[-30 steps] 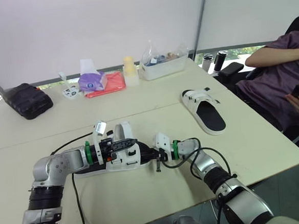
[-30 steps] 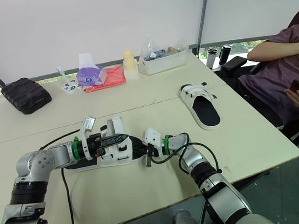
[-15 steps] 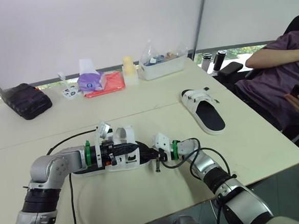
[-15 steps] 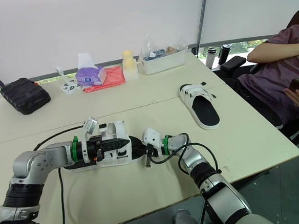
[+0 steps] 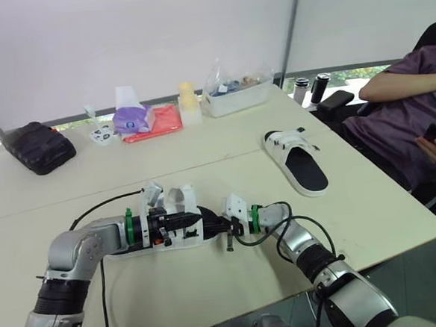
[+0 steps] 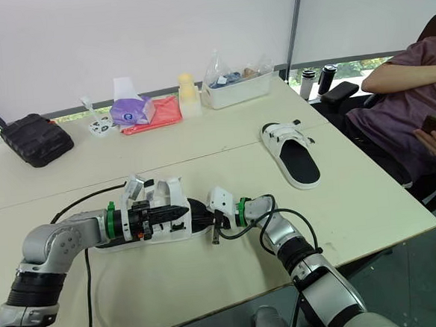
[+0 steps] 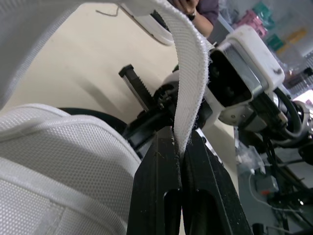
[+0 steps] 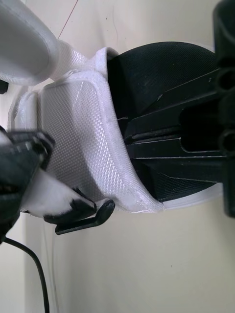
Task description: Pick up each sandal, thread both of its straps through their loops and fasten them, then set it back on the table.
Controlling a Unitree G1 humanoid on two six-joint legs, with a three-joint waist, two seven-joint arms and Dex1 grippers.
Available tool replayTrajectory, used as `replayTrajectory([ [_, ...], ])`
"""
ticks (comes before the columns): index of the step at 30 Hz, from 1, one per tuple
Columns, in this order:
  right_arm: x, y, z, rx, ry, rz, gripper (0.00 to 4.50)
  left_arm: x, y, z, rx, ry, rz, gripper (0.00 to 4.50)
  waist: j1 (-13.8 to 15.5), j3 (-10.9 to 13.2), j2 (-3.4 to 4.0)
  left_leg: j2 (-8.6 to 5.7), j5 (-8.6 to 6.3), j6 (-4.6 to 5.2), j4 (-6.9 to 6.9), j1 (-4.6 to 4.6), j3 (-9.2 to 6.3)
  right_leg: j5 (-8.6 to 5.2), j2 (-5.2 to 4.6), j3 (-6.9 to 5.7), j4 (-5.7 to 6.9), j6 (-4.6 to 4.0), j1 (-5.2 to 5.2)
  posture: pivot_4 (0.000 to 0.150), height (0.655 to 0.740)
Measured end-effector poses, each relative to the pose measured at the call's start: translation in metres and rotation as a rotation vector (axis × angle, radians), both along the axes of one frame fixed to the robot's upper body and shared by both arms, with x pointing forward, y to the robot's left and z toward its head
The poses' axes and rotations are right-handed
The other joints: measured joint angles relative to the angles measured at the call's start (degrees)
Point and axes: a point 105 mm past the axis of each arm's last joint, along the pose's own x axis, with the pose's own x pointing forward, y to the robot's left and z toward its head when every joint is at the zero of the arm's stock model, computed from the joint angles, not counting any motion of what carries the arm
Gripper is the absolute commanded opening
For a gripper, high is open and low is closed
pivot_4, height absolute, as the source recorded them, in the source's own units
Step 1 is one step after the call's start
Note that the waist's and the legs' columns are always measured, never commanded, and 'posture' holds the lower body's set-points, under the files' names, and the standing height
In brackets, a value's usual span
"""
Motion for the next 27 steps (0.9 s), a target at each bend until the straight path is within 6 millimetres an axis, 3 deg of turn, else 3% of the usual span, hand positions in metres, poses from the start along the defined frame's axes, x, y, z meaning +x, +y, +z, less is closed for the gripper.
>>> replayTrajectory([
  [20, 0.0, 0.001, 0.0, 0.004, 0.002, -0.002, 0.0, -0.004, 0.002, -0.008, 0.211, -0.303, -0.093, 0.05, -0.02, 0.02, 0.05, 0.07, -0.01, 0.01, -0.15, 0.02, 0.01, -0.03, -0.02, 0.03, -0.02, -0.05, -0.03, 0.15, 0.74],
  [27, 0.0, 0.001, 0.0, 0.004, 0.003, -0.004, 0.0, 0.005, 0.001, -0.01, 0.2, -0.338, -0.016, 0.05, 0.06, 0.01, 0.06, 0.07, 0.0, 0.01, -0.19, 0.04, -0.01, -0.03, -0.03, 0.02, -0.02, -0.05, -0.02, 0.15, 0.74],
])
